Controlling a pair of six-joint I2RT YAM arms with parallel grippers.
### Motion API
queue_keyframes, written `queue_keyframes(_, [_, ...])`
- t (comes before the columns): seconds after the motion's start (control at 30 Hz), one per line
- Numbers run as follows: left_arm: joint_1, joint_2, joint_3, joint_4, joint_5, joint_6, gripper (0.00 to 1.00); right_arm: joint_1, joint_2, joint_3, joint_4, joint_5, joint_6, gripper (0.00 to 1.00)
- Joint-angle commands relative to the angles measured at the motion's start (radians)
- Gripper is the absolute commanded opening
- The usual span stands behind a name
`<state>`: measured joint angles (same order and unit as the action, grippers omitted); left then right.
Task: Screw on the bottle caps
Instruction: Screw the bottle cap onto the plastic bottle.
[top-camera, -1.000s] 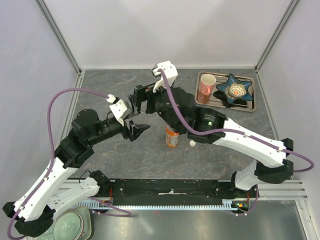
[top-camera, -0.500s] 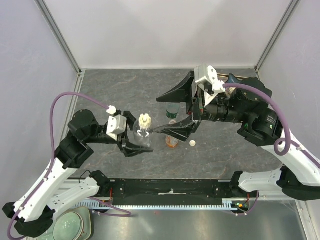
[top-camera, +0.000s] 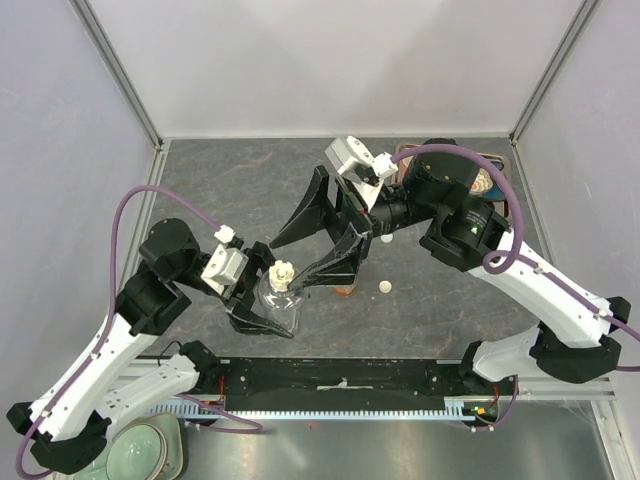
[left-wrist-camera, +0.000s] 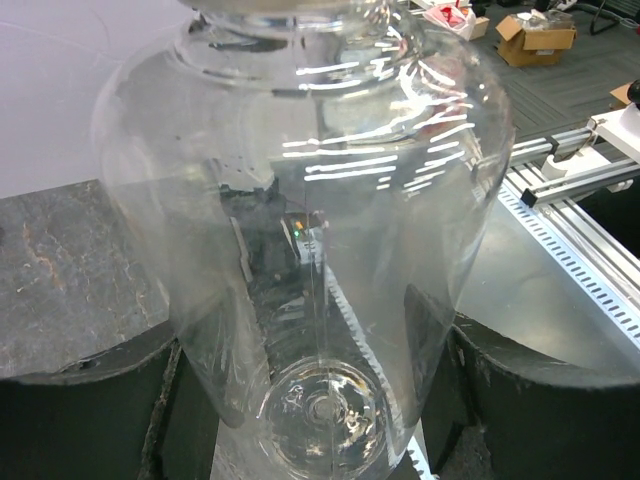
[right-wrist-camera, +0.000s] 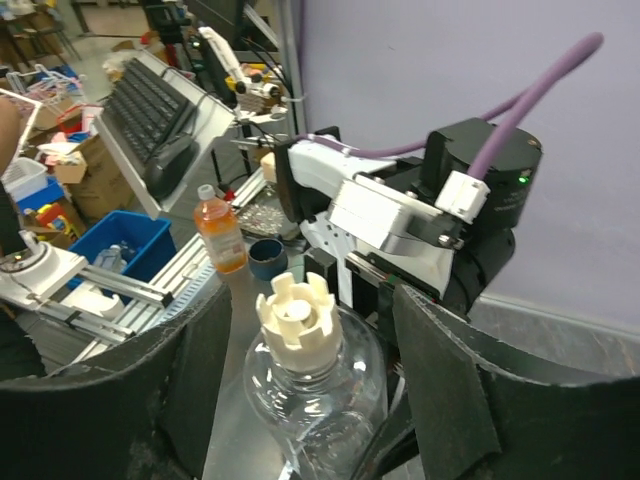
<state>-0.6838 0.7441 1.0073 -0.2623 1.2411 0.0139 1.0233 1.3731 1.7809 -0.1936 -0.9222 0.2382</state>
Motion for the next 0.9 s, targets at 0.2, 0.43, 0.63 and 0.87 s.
queue_keyframes(0.2, [0.004, -0.011, -0.003, 0.052, -0.011, -0.032, 0.02, -0.002, -0.009, -0.057, 0.186, -0.102, 0.121, 0.62])
queue_keyframes(0.43, [0.006, -0.011, -0.010, 0.078, -0.025, -0.049, 0.02, -0.003, -0.016, -0.084, 0.226, -0.101, 0.136, 0.59])
queue_keyframes(0.63, [0.007, -0.005, -0.012, 0.093, -0.057, -0.063, 0.02, -0.002, -0.011, -0.095, 0.272, -0.106, 0.170, 0.53])
queue_keyframes(0.87, [0.012, 0.000, -0.013, 0.115, -0.189, -0.078, 0.02, -0.002, -0.009, -0.095, 0.195, -0.081, 0.113, 0.32])
